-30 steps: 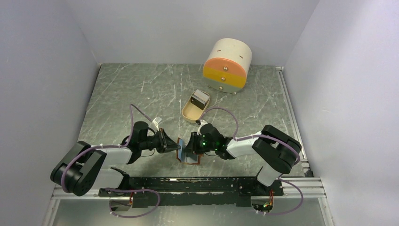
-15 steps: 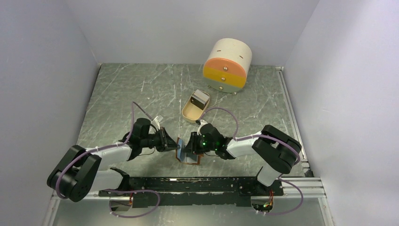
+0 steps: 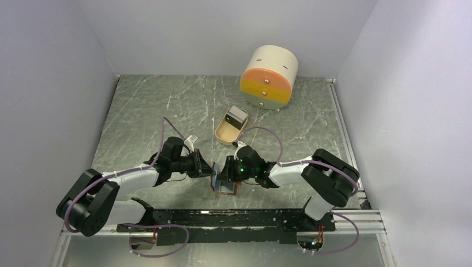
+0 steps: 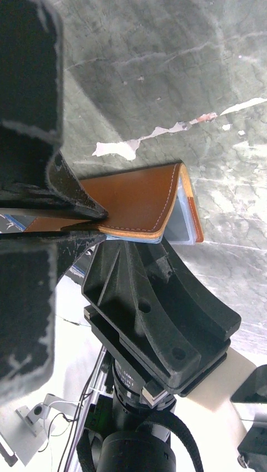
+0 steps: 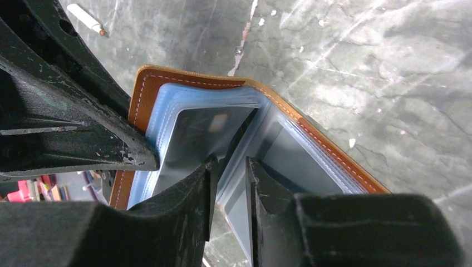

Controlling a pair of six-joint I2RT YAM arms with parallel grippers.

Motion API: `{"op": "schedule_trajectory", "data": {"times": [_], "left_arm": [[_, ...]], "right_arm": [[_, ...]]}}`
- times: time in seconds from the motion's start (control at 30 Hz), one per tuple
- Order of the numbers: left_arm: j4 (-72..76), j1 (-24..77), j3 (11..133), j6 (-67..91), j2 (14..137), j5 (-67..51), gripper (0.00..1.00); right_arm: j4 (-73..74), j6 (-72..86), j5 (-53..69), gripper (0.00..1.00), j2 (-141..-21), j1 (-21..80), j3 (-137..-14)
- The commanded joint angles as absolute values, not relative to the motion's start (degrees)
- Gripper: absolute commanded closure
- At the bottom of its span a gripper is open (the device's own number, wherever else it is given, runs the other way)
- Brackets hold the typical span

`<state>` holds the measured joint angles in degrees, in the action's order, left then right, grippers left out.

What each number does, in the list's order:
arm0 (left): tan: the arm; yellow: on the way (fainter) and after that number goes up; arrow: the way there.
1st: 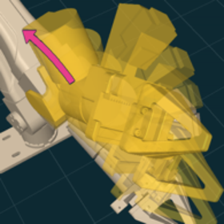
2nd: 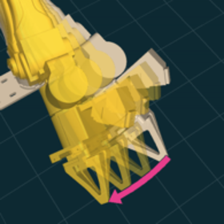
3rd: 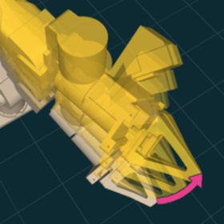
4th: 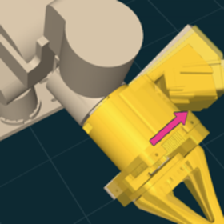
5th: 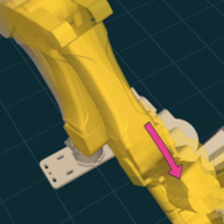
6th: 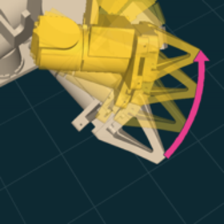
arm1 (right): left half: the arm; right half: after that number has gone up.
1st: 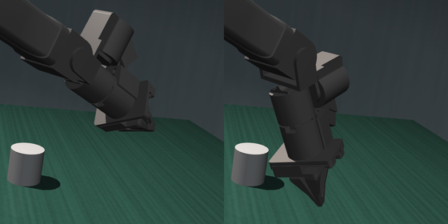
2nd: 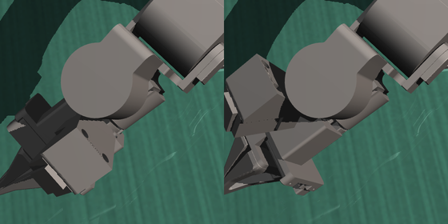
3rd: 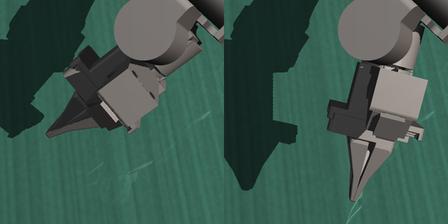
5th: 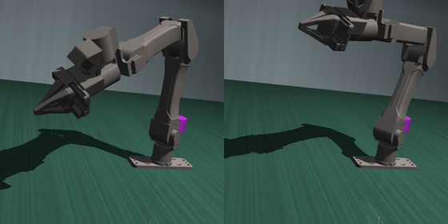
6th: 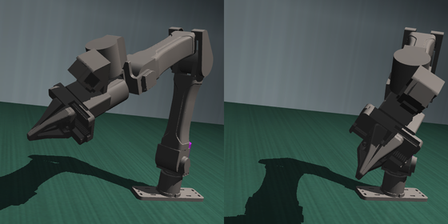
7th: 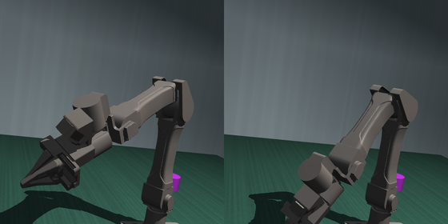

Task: Put the credit cards into the card holder
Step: Insert the credit card into the card holder.

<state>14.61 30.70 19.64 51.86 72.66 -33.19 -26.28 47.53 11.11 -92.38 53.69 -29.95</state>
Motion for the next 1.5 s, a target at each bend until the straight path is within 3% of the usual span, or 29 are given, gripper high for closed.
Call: {"op": "schedule_trajectory", "data": {"times": [0.0, 0.17, 0.27, 0.5, 0.7, 0.93, 1.47], "left_arm": [[6.8, 32.46, 19.51, 50.16, 73.96, -27.57, 0.84], [6.09, 32.79, 20.27, 49.95, 74.65, -27.17, 0.82], [6.98, 33.24, 20.38, 50.46, 75.29, -27.37, 0.9], [8.23, 33.37, 20.07, 52.28, 73.96, -28.41, 0.91], [2.95, 33.34, 20.8, 52.87, 69.19, -26.49, 0.91], [-0.19, 33.39, 21.3, 53.69, 63.43, -26.4, 0.91], [19.56, 33.35, 15.01, 57.01, 68.49, -35.23, 0.91]], "right_arm": [[-16.97, 46.09, 6.31, 0.67, -89.64, 53.92, -30.5], [-11.1, 45.89, 2.7, 0.66, -84.9, 53.53, -30.04], [-9.51, 45.79, 1.32, 0.66, -82.06, 53.39, -29.4], [-12.05, 45.86, 3.32, 0.71, -77.72, 53.27, -28.48], [-14.58, 45.44, 5.03, 0.81, -82.25, 53.36, -29.53], [-20.08, 45.14, 9.0, 0.86, -91.2, 54.18, -32.69], [-22.5, 45.94, 9.8, 0.86, -94.1, 54.4, -31.66]]}}
